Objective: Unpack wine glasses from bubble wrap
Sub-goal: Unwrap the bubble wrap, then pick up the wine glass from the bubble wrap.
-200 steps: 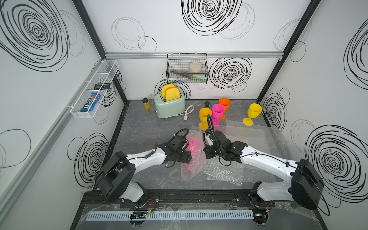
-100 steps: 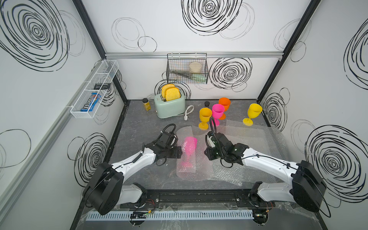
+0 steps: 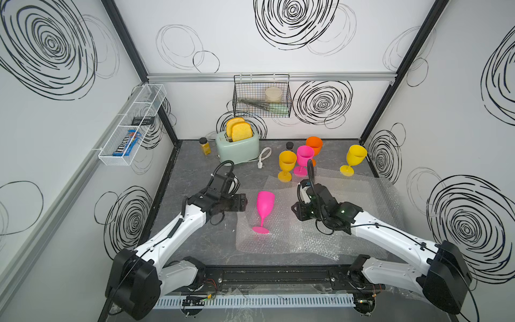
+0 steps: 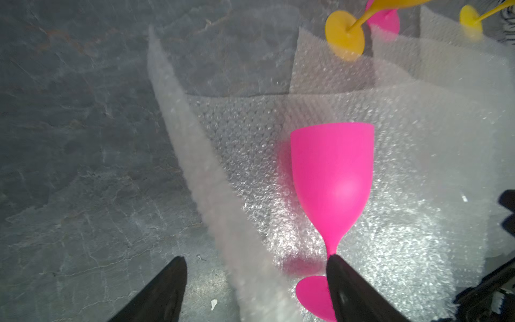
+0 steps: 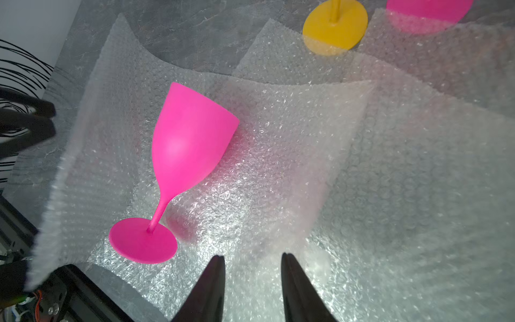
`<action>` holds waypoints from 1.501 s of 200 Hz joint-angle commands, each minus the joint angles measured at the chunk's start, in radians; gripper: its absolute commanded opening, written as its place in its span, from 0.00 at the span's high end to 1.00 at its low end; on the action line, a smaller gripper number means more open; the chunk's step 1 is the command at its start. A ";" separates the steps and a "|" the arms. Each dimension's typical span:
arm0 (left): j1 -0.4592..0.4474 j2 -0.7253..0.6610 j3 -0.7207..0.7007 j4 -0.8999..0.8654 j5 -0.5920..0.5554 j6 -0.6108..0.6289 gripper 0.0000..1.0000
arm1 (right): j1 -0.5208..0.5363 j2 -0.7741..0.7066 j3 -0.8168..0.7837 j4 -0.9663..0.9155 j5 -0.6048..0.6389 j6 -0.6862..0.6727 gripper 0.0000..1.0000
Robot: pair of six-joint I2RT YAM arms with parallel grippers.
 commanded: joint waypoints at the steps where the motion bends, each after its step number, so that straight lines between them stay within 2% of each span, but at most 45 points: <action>1: 0.011 -0.041 0.091 -0.027 0.044 -0.009 0.17 | -0.003 -0.031 0.028 -0.015 0.004 -0.014 0.59; 40: -0.024 -0.024 0.111 0.051 0.239 -0.072 0.15 | -0.003 -0.051 0.057 0.018 -0.043 -0.023 0.50; 60: -0.038 -0.012 0.090 0.069 0.253 -0.064 0.15 | -0.003 -0.059 0.070 0.043 -0.079 -0.023 0.43; 94: -0.089 0.021 -0.004 0.118 0.236 -0.072 0.15 | -0.033 -0.018 0.064 0.157 -0.202 -0.085 0.41; 122: -0.175 0.046 -0.040 0.112 0.169 -0.083 0.16 | -0.094 0.083 0.121 0.194 -0.315 -0.175 0.42; 173: -0.223 0.008 -0.135 0.141 0.207 -0.170 0.16 | -0.103 0.350 0.283 0.219 -0.417 -0.341 0.42; 207: -0.245 -0.021 -0.193 0.152 0.217 -0.211 0.16 | -0.131 0.527 0.426 0.168 -0.440 -0.396 0.42; 255: -0.255 -0.014 -0.273 0.248 0.302 -0.259 0.16 | -0.140 0.735 0.620 0.038 -0.540 -0.496 0.41; 300: -0.264 0.017 -0.305 0.305 0.270 -0.291 0.18 | -0.147 0.802 0.659 -0.055 -0.624 -0.543 0.41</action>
